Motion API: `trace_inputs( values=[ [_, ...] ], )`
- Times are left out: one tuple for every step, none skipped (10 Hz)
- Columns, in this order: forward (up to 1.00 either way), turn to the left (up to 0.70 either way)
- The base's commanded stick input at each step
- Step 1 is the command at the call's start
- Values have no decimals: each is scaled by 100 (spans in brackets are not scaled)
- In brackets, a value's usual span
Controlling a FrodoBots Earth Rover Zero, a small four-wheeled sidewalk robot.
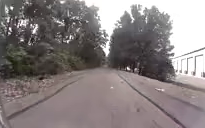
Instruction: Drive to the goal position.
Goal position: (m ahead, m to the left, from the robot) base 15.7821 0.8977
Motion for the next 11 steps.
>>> trace_inputs(
  values=[
    [70, 2],
    [70, 2],
    [70, 2],
    [70, 2],
    [70, 3],
    [70, 2],
    [70, 2],
    [70, 2],
    [70, 2],
    [70, 2],
    [70, 2]
  ],
)
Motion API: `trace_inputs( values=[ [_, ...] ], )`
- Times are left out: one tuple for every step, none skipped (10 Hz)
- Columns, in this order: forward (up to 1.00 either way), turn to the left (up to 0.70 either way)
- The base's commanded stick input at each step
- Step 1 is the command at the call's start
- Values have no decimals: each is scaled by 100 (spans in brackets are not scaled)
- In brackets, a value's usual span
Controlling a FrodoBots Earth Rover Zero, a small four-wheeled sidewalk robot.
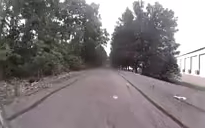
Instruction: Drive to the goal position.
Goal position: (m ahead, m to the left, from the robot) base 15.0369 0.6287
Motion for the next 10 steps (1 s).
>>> trace_inputs(
  values=[
    [70, 2],
    [70, 2],
    [70, 1],
    [70, 0],
    [70, 1],
    [70, 2],
    [70, 2],
    [70, 0],
    [70, 0],
    [70, 0]
  ],
)
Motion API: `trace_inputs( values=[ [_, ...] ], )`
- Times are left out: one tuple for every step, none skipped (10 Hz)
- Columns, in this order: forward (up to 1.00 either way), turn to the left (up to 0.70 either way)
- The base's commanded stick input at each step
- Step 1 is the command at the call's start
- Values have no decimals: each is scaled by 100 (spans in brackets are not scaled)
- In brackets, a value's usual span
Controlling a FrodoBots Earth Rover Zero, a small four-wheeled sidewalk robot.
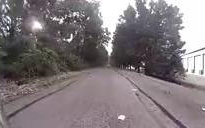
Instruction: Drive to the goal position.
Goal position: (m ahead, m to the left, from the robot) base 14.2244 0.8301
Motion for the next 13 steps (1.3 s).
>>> trace_inputs(
  values=[
    [70, 0],
    [70, 0],
    [70, 0],
    [70, 0],
    [70, 0],
    [70, 0],
    [70, 0],
    [70, 0],
    [70, -21],
    [70, -26],
    [70, -26],
    [70, -21],
    [70, -3]
  ],
)
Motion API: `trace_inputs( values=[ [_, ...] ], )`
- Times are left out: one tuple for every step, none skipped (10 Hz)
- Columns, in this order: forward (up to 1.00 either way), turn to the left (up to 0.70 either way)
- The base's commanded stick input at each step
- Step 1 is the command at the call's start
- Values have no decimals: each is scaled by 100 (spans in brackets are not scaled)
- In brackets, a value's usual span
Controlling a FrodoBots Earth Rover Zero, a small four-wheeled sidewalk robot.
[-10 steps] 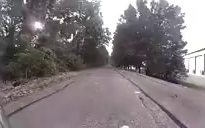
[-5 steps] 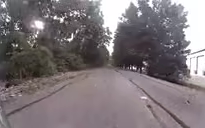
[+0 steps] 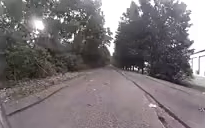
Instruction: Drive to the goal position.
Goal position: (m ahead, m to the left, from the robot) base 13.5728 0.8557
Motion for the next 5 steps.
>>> trace_inputs(
  values=[
    [70, 0],
    [70, 0],
    [70, 0],
    [70, 0],
    [70, 0]
  ],
)
